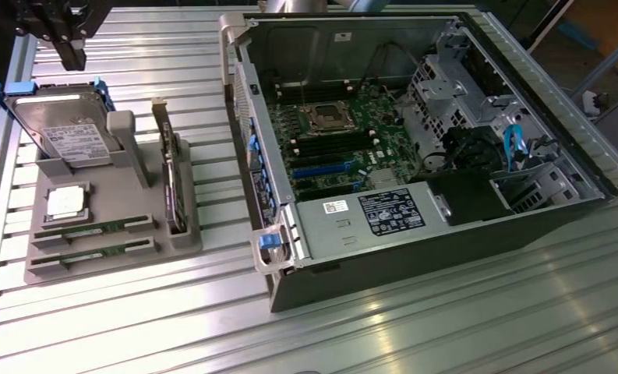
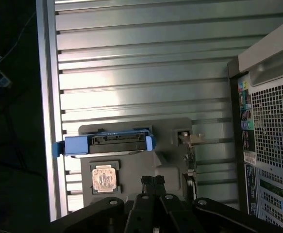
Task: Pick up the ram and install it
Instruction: 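Reach for the ram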
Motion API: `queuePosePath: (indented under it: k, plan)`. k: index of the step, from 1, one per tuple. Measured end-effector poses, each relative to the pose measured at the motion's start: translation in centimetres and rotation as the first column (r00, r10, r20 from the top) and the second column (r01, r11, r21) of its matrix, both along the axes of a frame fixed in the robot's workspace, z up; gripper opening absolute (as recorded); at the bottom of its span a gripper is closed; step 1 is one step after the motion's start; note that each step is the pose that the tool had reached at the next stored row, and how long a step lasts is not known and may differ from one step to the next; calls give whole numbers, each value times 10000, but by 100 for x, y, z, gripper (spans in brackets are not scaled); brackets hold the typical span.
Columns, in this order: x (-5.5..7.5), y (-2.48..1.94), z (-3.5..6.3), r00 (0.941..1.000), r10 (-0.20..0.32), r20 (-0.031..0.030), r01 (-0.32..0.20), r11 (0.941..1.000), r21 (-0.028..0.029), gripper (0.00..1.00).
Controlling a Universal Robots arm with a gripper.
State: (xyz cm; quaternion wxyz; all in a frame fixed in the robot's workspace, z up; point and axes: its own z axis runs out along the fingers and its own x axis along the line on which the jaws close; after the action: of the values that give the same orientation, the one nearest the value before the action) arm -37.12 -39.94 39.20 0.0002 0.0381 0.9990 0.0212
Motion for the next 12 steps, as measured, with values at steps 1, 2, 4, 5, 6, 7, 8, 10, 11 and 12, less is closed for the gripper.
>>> queuePosePath:
  k: [1, 2, 4, 5, 6, 7, 8, 10, 11, 12]
  plan:
    - [1, -1, -2, 10000, 0, -22, 0, 10000, 0, 11]
    - [1, -1, -4, 10000, 0, -38, 0, 10000, 0, 11]
    - [2, -2, -7, 10000, 0, -76, 0, 10000, 0, 11]
    - [3, -2, -9, 10000, 0, -99, 0, 10000, 0, 11]
    - [3, -2, -11, 9999, 0, -110, 0, 10000, 0, 11]
    - [2, -2, -12, 9999, 0, -120, 0, 10000, -1, 11]
    - [3, -3, -13, 9999, 0, -133, 0, 10000, -2, 11]
    - [3, -4, -15, 9999, 0, -145, 0, 10000, -1, 11]
    - [3, -4, -16, 9999, 0, -146, 0, 10000, -1, 11]
    - [3, -4, -17, 9999, 0, -145, 0, 10000, 0, 11]
